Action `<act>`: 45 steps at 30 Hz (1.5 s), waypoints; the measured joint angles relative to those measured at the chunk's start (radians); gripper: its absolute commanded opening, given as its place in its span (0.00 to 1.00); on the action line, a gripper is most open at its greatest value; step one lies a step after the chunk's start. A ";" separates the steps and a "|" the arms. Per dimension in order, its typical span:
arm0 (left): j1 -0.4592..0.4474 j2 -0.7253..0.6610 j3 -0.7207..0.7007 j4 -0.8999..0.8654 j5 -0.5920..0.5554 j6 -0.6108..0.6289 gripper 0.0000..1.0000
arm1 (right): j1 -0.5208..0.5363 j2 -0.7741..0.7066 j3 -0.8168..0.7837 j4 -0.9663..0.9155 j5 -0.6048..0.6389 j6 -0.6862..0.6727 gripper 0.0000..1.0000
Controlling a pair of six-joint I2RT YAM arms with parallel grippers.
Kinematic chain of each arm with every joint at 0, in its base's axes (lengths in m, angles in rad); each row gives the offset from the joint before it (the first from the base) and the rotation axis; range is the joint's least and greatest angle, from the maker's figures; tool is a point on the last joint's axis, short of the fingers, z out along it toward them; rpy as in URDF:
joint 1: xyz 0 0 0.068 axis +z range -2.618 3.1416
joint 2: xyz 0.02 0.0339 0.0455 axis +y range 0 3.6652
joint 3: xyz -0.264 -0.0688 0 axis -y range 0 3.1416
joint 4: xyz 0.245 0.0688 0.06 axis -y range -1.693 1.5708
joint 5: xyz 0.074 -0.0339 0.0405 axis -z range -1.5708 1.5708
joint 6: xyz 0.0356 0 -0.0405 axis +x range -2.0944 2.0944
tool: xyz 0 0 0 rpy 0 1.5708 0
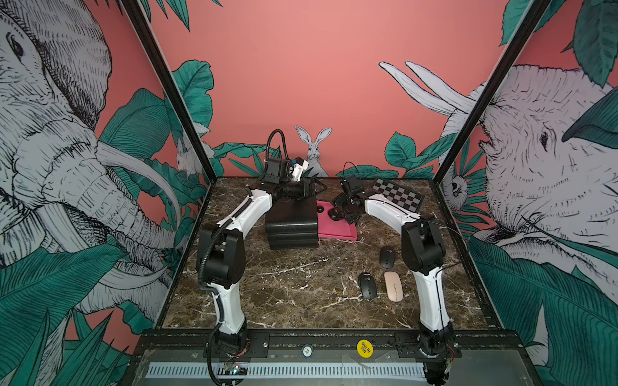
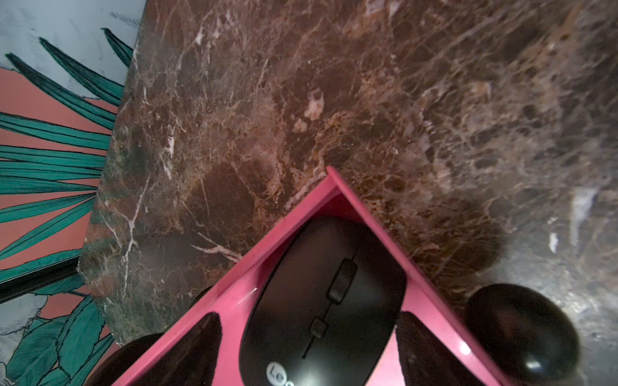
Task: Take the mice out of the drawer
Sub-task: Pick up the mouse from the drawer.
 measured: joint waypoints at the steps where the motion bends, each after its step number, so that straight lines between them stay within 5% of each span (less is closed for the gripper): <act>1: 0.000 0.000 0.000 0.000 0.001 0.001 0.96 | 0.000 0.009 0.007 -0.006 0.000 0.000 0.79; 22: 0.003 0.002 0.001 -0.001 0.011 0.013 0.96 | 0.016 0.097 0.144 -0.146 0.027 -0.116 0.73; 35: 0.005 0.003 0.001 0.000 0.019 0.017 0.96 | 0.032 0.110 0.201 -0.210 0.054 -0.229 0.58; 45: 0.005 0.003 0.001 -0.001 0.019 0.020 0.96 | 0.047 -0.052 0.144 -0.221 0.117 -0.390 0.57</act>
